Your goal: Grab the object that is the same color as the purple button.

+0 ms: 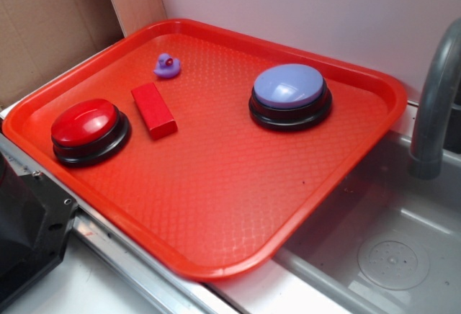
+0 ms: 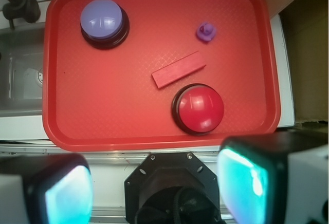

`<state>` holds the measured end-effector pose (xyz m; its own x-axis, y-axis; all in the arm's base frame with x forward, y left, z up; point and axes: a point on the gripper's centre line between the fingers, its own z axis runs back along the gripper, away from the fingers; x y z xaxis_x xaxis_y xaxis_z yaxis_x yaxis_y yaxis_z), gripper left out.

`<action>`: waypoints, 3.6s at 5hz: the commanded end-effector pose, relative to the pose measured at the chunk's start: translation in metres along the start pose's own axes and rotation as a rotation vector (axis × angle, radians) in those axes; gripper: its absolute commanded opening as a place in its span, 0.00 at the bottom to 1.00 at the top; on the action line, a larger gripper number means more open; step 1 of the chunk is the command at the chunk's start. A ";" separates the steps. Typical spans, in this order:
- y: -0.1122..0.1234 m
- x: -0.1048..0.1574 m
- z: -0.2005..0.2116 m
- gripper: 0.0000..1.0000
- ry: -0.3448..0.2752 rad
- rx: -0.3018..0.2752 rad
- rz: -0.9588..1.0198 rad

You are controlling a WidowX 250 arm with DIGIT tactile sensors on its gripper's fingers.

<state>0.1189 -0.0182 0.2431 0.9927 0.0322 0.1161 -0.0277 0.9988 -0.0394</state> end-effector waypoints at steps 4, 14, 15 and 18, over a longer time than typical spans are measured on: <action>0.099 0.137 -0.094 1.00 -0.078 0.031 0.085; 0.101 0.159 -0.225 1.00 -0.010 0.041 -0.063; 0.103 0.160 -0.237 1.00 0.002 0.041 -0.055; 0.104 0.127 -0.160 0.00 0.049 0.050 0.081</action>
<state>0.2541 0.0809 0.0787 0.9939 0.1089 0.0190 -0.1086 0.9940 -0.0149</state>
